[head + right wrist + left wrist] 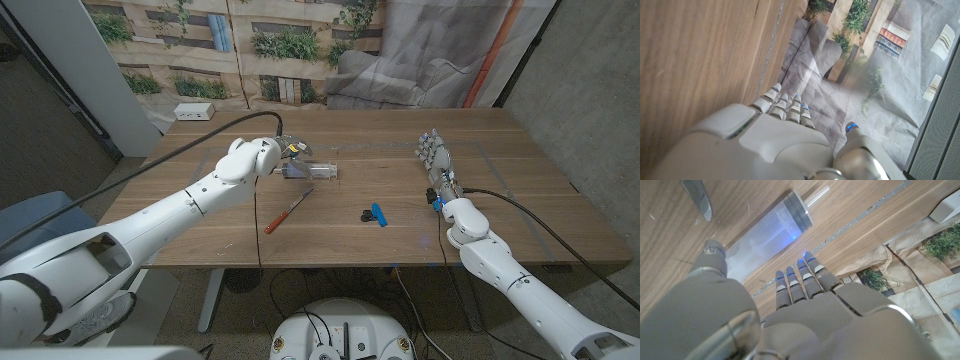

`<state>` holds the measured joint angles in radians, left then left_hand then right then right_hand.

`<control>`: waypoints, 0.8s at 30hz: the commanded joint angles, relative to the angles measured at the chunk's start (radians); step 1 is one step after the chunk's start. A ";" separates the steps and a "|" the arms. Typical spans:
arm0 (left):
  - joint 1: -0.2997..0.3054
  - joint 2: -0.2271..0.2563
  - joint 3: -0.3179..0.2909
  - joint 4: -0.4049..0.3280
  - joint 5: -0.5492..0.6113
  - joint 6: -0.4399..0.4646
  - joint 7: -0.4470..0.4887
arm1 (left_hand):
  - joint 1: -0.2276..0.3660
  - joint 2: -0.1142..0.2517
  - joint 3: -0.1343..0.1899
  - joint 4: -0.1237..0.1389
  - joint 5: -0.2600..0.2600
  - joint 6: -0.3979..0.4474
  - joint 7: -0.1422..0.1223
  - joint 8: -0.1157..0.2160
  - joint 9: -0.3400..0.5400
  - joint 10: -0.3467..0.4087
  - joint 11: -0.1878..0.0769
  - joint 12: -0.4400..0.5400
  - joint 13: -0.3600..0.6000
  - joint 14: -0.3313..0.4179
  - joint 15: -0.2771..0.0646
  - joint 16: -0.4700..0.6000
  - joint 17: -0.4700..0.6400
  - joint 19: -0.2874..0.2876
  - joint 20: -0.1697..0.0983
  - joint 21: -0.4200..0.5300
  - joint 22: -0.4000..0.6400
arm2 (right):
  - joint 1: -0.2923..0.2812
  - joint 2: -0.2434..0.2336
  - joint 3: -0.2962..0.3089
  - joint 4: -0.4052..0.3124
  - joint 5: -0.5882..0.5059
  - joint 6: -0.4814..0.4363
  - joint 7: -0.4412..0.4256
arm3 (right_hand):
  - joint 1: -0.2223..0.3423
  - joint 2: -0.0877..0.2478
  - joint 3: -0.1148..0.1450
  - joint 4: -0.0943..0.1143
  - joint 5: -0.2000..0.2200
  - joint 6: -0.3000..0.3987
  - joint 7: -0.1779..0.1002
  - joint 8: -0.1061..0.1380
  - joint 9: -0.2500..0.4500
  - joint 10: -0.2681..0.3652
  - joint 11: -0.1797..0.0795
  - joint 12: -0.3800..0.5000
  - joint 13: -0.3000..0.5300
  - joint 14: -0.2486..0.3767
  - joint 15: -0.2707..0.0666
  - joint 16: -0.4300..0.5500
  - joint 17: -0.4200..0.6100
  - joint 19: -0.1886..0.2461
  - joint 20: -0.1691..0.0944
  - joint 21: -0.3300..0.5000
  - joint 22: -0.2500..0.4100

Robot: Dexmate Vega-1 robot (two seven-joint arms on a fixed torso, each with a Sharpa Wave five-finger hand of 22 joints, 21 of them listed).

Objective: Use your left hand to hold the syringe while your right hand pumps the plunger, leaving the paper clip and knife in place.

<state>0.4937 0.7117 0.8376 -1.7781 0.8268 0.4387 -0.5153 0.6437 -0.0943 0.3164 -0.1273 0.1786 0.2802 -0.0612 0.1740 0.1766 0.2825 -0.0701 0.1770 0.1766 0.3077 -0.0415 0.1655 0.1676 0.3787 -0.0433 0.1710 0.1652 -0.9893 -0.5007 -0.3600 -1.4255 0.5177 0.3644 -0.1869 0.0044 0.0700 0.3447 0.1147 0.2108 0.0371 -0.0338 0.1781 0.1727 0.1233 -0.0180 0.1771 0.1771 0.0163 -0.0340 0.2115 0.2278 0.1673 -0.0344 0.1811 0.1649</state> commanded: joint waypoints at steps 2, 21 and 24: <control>0.068 0.030 -0.132 -0.063 -0.263 0.019 0.056 | -0.029 0.015 -0.007 0.006 0.001 -0.025 0.002 0.002 0.001 -0.034 0.013 -0.003 0.002 -0.043 -0.003 0.001 0.001 -0.030 -0.033 0.002 0.001 | -0.011 -0.013 0.004 -0.031 0.017 -0.041 -0.006 | 0.006 0.016 -0.002 0.003 0.007 -0.005 -0.001 0.002 0.002 -0.007 -0.002 0.007 0.003 -0.006 -0.019 -0.002 0.003 -0.003 -0.023 0.003 0.002; 0.236 0.048 -0.275 -0.088 -0.573 0.004 0.444 | -0.048 0.080 0.005 0.017 0.001 -0.014 0.024 0.011 0.001 -0.035 0.024 0.006 0.002 -0.048 0.005 0.009 0.002 -0.086 -0.028 -0.003 0.001 | 0.007 -0.021 -0.018 -0.031 -0.038 -0.040 -0.016 | 0.003 0.014 -0.009 0.008 0.008 0.005 0.006 0.008 0.002 0.011 0.001 0.014 0.002 0.003 -0.026 0.004 0.005 0.005 -0.029 0.007 0.002; 0.266 0.043 -0.297 -0.079 -0.608 -0.035 0.522 | -0.046 0.103 0.013 0.014 0.002 -0.016 0.030 0.010 0.000 -0.038 0.031 0.007 0.002 -0.053 0.008 0.009 0.000 -0.115 -0.038 -0.004 0.001 | 0.011 -0.028 -0.015 -0.027 -0.024 -0.044 0.004 | 0.005 0.014 -0.008 0.007 0.008 0.006 0.006 0.008 0.002 0.013 0.001 0.015 0.002 0.006 -0.025 0.005 0.004 0.005 -0.030 0.007 0.002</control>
<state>0.6558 0.7585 0.6256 -1.8545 0.3627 0.4488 -0.2207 0.5938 -0.0127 0.3183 -0.1114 0.1782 0.2622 -0.0402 0.1780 0.1768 0.2474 -0.0458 0.1771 0.1768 0.2624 -0.0342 0.1703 0.1677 0.2808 -0.0411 0.1713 0.1656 -0.9936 -0.5230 -0.3705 -1.4729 0.5036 0.3071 -0.2036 0.0044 0.0700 0.3378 0.1215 0.2159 0.0372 -0.0337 0.1781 0.1727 0.1254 -0.0159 0.1817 0.1771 0.0164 -0.0340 0.2115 0.2303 0.1666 -0.0337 0.1811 0.1649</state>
